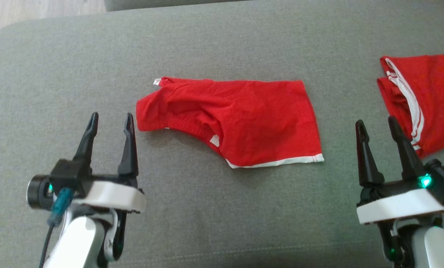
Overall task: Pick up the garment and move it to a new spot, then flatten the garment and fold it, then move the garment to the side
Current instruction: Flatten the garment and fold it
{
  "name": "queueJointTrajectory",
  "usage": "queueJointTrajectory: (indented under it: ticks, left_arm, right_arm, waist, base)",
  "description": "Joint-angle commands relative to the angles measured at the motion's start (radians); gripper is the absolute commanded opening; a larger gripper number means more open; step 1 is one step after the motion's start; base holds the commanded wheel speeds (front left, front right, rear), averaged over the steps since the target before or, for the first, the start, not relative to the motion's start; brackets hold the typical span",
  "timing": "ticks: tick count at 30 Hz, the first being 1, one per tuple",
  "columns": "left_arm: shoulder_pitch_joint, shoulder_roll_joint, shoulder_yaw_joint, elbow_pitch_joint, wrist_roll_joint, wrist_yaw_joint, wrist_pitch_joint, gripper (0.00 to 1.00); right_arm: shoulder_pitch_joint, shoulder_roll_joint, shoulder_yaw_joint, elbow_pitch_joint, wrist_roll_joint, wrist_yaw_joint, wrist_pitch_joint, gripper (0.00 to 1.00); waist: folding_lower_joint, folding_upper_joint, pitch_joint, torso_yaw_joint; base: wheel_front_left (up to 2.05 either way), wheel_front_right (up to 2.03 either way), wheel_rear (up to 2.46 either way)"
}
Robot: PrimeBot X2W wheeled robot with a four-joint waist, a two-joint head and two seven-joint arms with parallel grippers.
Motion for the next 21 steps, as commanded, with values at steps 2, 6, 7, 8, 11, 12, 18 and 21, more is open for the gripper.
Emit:
queueJointTrajectory:
  ticks: [2, 6, 7, 8, 11, 12, 18, 21]
  left_arm:
    - [0.005, 0.033, 0.043, -0.066, 0.021, 0.015, -0.015, 1.00]
    - [0.048, 0.042, 0.040, -0.100, 0.032, 0.029, -0.021, 1.00]
    - [0.057, 0.042, 0.039, -0.106, 0.033, 0.032, -0.022, 1.00]
    - [0.065, 0.042, 0.039, -0.110, 0.033, 0.035, -0.023, 1.00]
    - [0.079, 0.040, 0.036, -0.116, 0.032, 0.040, -0.024, 1.00]
    - [0.082, 0.040, 0.034, -0.117, 0.032, 0.041, -0.024, 1.00]
    - [0.086, 0.038, 0.027, -0.120, 0.028, 0.040, -0.025, 1.00]
    - [0.087, 0.038, 0.024, -0.119, 0.027, 0.041, -0.026, 1.00]
  right_arm:
    - [0.001, -0.014, 0.016, -0.039, -0.008, 0.003, 0.004, 1.00]
    - [0.013, -0.018, 0.016, -0.041, -0.008, 0.003, 0.009, 1.00]
    - [0.016, -0.018, 0.017, -0.041, -0.008, 0.003, 0.011, 1.00]
    - [0.018, -0.018, 0.016, -0.041, -0.007, 0.003, 0.012, 1.00]
    - [0.022, -0.018, 0.016, -0.041, -0.006, 0.003, 0.014, 1.00]
    - [0.023, -0.018, 0.017, -0.042, -0.006, 0.003, 0.015, 1.00]
    - [0.026, -0.018, 0.019, -0.043, -0.006, 0.003, 0.018, 1.00]
    - [0.027, -0.018, 0.020, -0.044, -0.005, 0.003, 0.019, 1.00]
  waist:
    - [0.0000, -0.0001, -0.012, 0.002]
    - [0.0000, -0.0001, -0.022, 0.002]
    - [0.0000, -0.0001, -0.024, 0.001]
    - [0.0000, -0.0001, -0.026, 0.001]
    - [0.0000, -0.0001, -0.031, -0.001]
    - [0.0000, -0.0001, -0.032, -0.001]
    - [0.0000, -0.0001, -0.036, -0.003]
    - [0.0000, -0.0001, -0.037, -0.004]
  base:
    - [0.00, 0.00, 0.00]
    - [0.00, 0.00, 0.00]
    - [0.00, 0.00, 0.00]
    - [0.00, 0.00, 0.00]
    - [0.00, 0.00, 0.00]
    - [0.00, 0.00, 0.00]
    - [0.00, 0.00, 0.00]
    - [0.00, 0.00, 0.00]
